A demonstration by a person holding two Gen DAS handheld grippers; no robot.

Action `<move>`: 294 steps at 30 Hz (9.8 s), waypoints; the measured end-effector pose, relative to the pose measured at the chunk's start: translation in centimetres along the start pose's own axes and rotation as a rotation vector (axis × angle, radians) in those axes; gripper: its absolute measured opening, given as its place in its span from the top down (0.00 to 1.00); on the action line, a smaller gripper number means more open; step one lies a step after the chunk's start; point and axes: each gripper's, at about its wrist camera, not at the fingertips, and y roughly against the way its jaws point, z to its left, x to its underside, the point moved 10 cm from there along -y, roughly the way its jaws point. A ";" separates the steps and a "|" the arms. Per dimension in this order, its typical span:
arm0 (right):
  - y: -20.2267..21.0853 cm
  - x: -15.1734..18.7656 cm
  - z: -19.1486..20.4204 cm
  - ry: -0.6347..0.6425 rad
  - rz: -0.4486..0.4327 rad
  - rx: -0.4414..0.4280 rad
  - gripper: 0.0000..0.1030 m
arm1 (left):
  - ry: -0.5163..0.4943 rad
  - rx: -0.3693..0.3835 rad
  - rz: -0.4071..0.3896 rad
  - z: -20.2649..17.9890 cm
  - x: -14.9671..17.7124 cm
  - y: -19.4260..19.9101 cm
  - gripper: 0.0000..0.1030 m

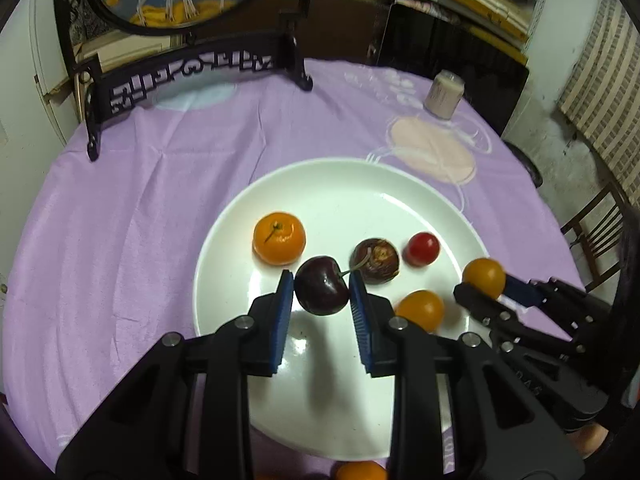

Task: Organize fruits
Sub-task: 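Grasp the dark cherry with the left tool while the right tool carries the orange tomato, both onto plate, then grasp the small brown round fruit with the right tool, then grasp the red tomato with the left tool while the right tool carries the brown fruit, both onto plate, then grasp the dark plum with the right tool while the left tool grasps the large mandarin, then carry the mandarin in the left tool while the right tool carries the plum, both onto plate, then grasp the small yellow fruit with the right tool while the left tool grasps an orange tomato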

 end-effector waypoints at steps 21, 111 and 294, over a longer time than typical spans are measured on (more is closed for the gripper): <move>4.7 0.4 -1.1 -0.020 -0.236 0.068 0.41 | 0.108 -0.065 -0.163 5.4 10.0 11.2 0.36; 2.7 -2.1 4.9 0.109 -0.117 -0.063 0.77 | -0.029 -0.038 -0.065 1.0 0.1 3.5 0.71; 9.9 18.5 3.9 0.032 0.033 -0.135 0.76 | -0.112 0.027 0.004 -2.1 20.0 8.1 0.32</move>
